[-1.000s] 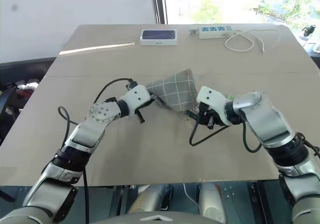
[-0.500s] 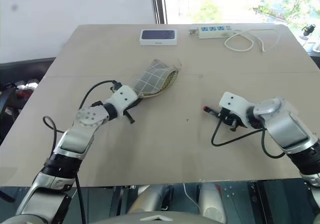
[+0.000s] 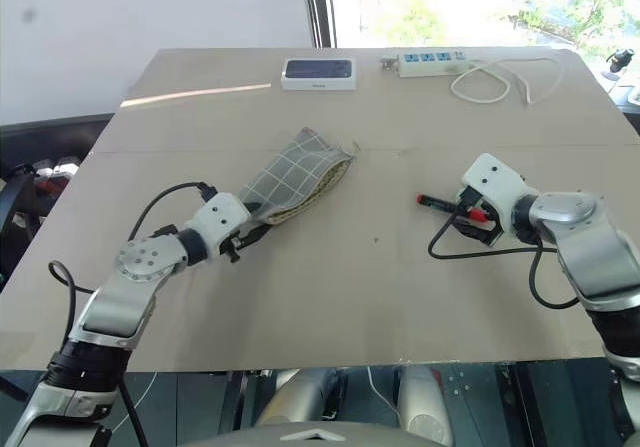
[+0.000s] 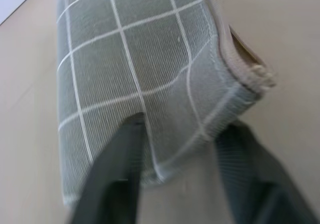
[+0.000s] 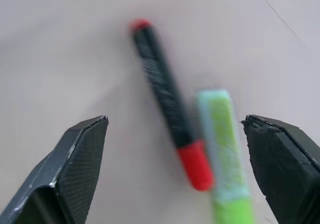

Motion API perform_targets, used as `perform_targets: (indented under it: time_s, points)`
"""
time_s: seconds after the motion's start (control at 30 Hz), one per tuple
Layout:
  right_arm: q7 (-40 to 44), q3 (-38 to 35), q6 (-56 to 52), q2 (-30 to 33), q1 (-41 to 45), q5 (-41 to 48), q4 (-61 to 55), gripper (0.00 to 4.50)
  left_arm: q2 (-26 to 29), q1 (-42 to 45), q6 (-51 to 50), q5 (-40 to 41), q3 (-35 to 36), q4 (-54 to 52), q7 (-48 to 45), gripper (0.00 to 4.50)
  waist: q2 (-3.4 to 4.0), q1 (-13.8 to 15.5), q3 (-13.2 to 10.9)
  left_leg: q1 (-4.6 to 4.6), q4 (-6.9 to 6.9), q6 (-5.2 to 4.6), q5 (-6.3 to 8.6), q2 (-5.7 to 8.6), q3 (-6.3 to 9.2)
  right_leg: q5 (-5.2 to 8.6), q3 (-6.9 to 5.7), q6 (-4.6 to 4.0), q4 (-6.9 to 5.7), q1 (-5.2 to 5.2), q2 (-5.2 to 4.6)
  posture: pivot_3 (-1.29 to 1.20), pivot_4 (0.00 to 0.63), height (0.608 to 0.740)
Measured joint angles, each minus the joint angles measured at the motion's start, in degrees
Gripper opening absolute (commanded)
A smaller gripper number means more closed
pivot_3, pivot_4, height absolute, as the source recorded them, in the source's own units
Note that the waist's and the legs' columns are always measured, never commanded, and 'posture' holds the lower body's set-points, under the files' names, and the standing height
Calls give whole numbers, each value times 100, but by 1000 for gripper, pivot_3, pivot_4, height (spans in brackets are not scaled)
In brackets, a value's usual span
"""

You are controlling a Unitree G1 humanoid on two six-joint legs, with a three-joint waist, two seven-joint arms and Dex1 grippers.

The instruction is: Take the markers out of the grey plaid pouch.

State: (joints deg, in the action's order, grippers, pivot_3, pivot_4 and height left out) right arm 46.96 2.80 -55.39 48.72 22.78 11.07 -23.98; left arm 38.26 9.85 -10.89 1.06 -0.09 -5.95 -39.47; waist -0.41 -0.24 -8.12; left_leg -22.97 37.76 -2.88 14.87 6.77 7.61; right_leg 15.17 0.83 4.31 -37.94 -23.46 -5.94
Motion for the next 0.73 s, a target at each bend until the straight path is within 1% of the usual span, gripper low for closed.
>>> perform_targets:
  time_s: [0.07, 0.17, 0.23, 0.27, 0.33, 0.43, 0.53, 0.63, 0.73]
  points:
    - [53, -318, -73, -248, -188, 422, -386, 4500, 112, -181, 193, 100, 192, 22, -64, 3287, 0, -15, 0, 2, -5, 0, 0, -2, -1, 0, 2, 0, 0, 0, 0, 0, 150, 738]
    - [225, -638, -48, -308, -783, 956, -912, 4500, 434, -499, 433, 121, 622, 414, -63, 3287, 0, 0, 0, 6, -9, 0, 0, -2, 1, 0, -2, -1, 1, 0, 1, 0, 150, 738]
    - [268, -818, 87, -351, -1129, 1100, -963, 4500, 531, -637, 504, 190, 916, 578, -61, 3287, 0, 16, 0, 10, -7, 0, 0, -1, 0, 0, -1, 0, 2, 3, 0, 0, 150, 738]
    - [283, -942, 283, -392, -1386, 1170, -962, 4500, 551, -782, 480, 336, 1124, 618, -105, 3287, 0, 31, 0, 12, -6, -1, 0, 0, -2, 0, 1, 0, 2, 5, -2, 0, 150, 738]
    - [331, -1066, 549, -402, -1672, 1202, -905, 4500, 529, -961, 316, 609, 1293, 598, -225, 3287, 1, 48, 0, 15, -6, -1, 1, 0, -4, 0, 2, 0, -1, 6, -3, 0, 150, 738]
    - [610, -1411, 1330, -417, -2430, 1257, -666, 4500, 285, -1584, -502, 1590, 1546, -243, -519, 3287, -1, 83, 0, 16, -7, -6, 4, -1, -2, 1, 0, 0, 6, 11, -3, 0, 150, 738]
    - [827, -1603, 1849, -421, -2946, 1262, -163, 4500, 145, -2012, -1198, 2230, 1640, -957, -546, 3287, -1, 101, 0, 23, -6, -6, 3, -2, -2, 0, 0, 0, 0, 14, -2, 0, 150, 738]
    - [1052, -1904, 2486, -422, -3205, 1247, 556, 4500, 150, -2499, -1693, 2704, 1903, -1528, -552, 3287, 4, 84, 0, 48, -9, -6, 4, -5, -10, 1, 8, -1, -4, 36, 1, 0, 150, 738]
    - [1292, -2136, 3000, -422, -3267, 1273, 1039, 4500, 174, -2960, -1987, 2975, 2044, -1930, -609, 3287, 8, 84, -4, 86, -27, -25, 16, -8, -13, 2, 11, -2, 6, 68, 1, 0, 150, 738]
